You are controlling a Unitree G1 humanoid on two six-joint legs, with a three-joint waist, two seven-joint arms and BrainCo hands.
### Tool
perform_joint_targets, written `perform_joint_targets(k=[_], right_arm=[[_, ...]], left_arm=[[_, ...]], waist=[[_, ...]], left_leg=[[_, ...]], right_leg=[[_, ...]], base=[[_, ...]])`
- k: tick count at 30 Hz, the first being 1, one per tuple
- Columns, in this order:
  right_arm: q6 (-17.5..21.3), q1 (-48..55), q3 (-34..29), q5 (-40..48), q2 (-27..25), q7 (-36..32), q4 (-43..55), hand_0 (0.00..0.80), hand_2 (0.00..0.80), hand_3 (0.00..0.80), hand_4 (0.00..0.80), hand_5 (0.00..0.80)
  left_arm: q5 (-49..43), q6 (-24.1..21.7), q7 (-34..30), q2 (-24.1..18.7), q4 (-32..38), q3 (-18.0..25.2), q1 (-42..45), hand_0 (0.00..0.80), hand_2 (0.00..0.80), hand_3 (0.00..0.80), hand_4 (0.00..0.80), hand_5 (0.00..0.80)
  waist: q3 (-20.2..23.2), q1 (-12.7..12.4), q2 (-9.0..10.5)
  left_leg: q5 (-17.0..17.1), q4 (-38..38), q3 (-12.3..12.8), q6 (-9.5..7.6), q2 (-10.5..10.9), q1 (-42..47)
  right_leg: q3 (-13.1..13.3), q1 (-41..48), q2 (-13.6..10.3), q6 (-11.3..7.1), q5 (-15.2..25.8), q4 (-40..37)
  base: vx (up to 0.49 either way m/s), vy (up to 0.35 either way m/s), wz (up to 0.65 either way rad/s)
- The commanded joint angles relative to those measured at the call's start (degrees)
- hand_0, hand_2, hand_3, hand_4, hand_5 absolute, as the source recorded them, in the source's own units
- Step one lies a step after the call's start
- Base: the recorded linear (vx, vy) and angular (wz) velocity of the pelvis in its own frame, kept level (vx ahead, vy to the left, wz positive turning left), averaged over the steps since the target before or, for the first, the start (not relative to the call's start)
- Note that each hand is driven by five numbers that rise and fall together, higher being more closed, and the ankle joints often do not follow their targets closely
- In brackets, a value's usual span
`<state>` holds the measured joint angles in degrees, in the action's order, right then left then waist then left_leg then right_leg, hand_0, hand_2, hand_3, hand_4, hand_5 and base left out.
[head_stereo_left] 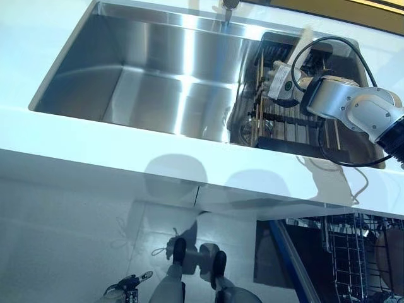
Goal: Take plates into dishwasher
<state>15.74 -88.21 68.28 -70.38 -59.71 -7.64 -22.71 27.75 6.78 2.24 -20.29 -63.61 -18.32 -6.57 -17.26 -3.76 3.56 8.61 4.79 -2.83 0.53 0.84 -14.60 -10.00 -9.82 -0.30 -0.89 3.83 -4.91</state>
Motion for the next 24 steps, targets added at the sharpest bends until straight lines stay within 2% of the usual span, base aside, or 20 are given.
perform_joint_targets(k=[1,13,24], right_arm=[[0.51,-1.98,-1.24,-2.31,-0.88,-1.12,0.36,0.800,0.800,0.800,0.800,0.800],[-1.02,-1.16,-2.13,-2.76,-0.79,-2.61,-2.79,0.800,0.800,0.800,0.800,0.800],[-4.16,-1.34,-2.76,2.11,-1.42,-0.97,-4.21,0.800,0.800,0.800,0.800,0.800]], left_arm=[[-0.38,-0.41,-0.46,-0.79,-1.38,1.85,-0.10,0.000,0.000,0.000,0.000,0.000],[-0.93,-0.52,-1.14,-0.82,-1.48,2.01,0.31,0.000,0.000,0.000,0.000,0.000],[-1.79,0.03,-1.21,-0.34,-2.03,2.45,0.16,0.000,0.000,0.000,0.000,0.000]], waist=[[-1.31,-1.16,3.46],[-0.47,-1.01,3.31],[1.89,-0.36,3.74]], left_leg=[[-5.47,0.21,4.22,-1.19,3.26,3.11],[-5.89,0.21,4.55,-1.37,3.32,3.90],[-7.19,0.21,4.90,-1.87,3.33,5.90]], right_leg=[[-2.31,-0.62,0.37,-2.70,-0.26,-0.09],[-1.75,-0.08,0.24,-2.78,-0.28,-0.09],[-0.58,1.55,0.36,-2.86,-0.75,-0.09]], base=[[0.000,0.000,0.00],[0.000,0.000,0.00],[0.000,0.000,0.00]])
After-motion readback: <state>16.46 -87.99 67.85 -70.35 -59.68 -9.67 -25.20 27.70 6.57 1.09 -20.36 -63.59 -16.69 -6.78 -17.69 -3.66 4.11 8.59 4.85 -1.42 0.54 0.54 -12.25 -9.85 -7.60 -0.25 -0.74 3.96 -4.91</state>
